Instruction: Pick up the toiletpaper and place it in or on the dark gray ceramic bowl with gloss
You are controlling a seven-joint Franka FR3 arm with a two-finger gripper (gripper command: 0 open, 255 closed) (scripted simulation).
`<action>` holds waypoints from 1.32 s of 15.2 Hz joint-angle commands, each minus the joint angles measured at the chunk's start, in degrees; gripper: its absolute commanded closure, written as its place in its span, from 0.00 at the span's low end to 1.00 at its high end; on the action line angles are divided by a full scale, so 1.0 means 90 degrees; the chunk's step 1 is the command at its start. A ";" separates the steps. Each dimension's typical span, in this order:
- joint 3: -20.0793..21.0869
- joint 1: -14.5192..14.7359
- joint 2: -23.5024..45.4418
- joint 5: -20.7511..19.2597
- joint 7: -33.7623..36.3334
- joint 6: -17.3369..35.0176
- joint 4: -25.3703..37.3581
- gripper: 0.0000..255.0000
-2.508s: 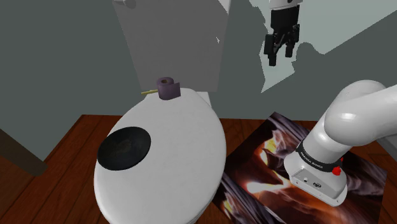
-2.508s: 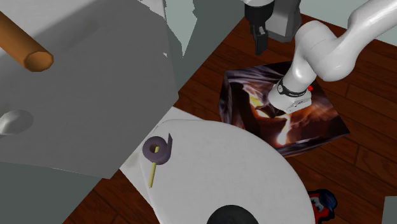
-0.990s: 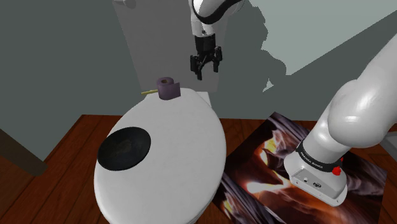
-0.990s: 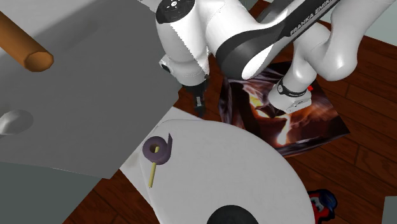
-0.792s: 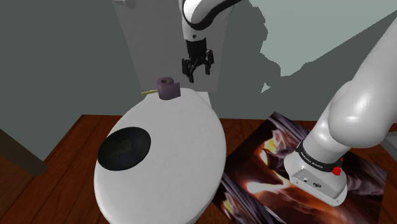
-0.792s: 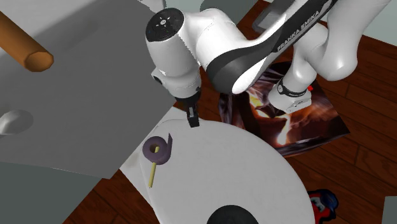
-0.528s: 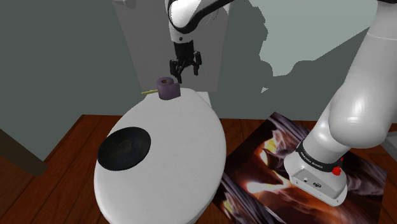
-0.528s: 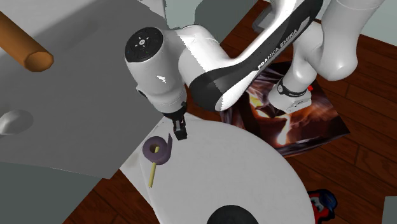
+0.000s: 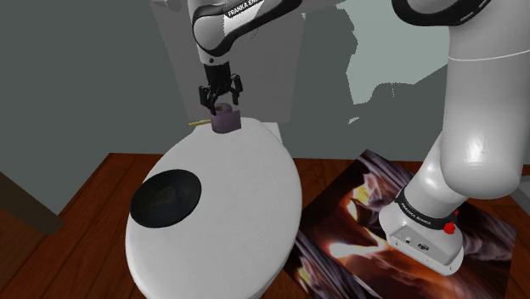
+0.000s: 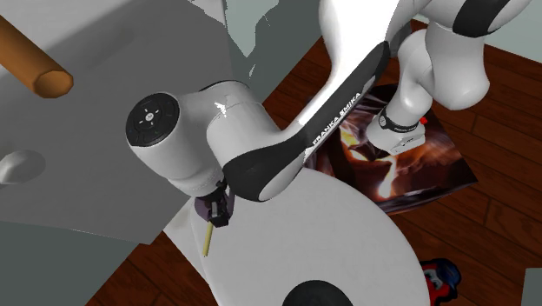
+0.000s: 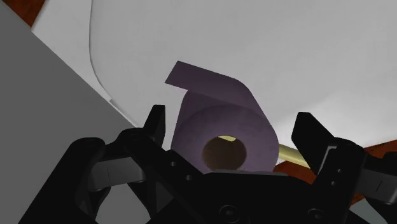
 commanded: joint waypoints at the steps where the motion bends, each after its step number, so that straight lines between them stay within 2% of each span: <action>1: -0.0008 0.0009 0.0150 -0.0022 -0.0002 0.0095 0.0075 0.00; 7: -0.0020 0.0012 0.0293 -0.0048 0.0015 0.0511 -0.0200 0.00; 14: -0.0020 0.0012 0.0295 -0.0048 0.0016 0.0511 -0.0198 0.00; 15: -0.0020 0.0012 0.0294 -0.0048 0.0016 0.0511 -0.0199 1.00; 20: -0.0020 0.0012 0.0294 -0.0048 0.0016 0.0511 -0.0198 1.00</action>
